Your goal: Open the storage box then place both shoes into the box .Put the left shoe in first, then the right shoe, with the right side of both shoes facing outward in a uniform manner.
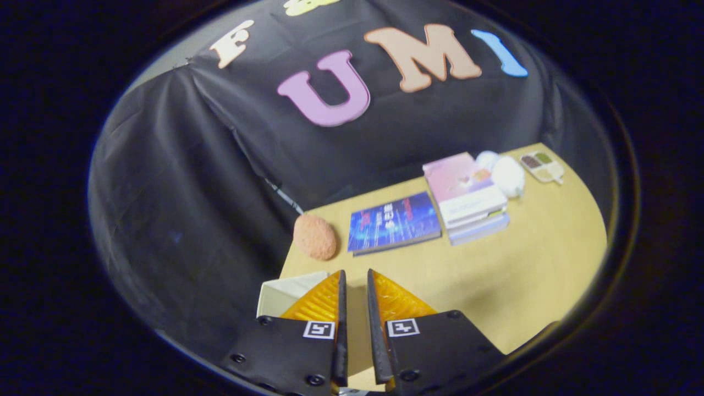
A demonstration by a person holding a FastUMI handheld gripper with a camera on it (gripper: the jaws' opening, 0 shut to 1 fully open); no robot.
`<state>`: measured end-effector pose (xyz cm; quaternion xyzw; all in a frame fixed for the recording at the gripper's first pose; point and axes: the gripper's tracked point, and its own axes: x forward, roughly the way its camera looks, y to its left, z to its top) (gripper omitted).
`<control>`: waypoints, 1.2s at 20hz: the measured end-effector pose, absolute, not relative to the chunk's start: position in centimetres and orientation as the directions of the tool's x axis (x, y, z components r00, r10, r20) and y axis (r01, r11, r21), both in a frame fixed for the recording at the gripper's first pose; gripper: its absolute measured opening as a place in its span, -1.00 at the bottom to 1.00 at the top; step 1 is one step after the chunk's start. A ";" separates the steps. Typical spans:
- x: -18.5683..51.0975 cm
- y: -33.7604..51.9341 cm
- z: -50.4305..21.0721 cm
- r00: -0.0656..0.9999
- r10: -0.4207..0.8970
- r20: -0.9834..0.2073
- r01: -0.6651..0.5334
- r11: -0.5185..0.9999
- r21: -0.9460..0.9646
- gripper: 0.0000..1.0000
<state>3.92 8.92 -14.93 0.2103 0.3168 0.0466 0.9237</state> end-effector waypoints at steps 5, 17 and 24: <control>5.9 3.2 -5.6 0.939 0.056 -0.339 0.038 0.964 0.265 -0.59; 5.5 -6.7 8.6 0.988 -0.151 -0.019 0.152 0.979 0.133 -0.60; 4.8 -10.2 8.5 0.981 -0.195 -0.005 0.194 0.972 0.133 -0.60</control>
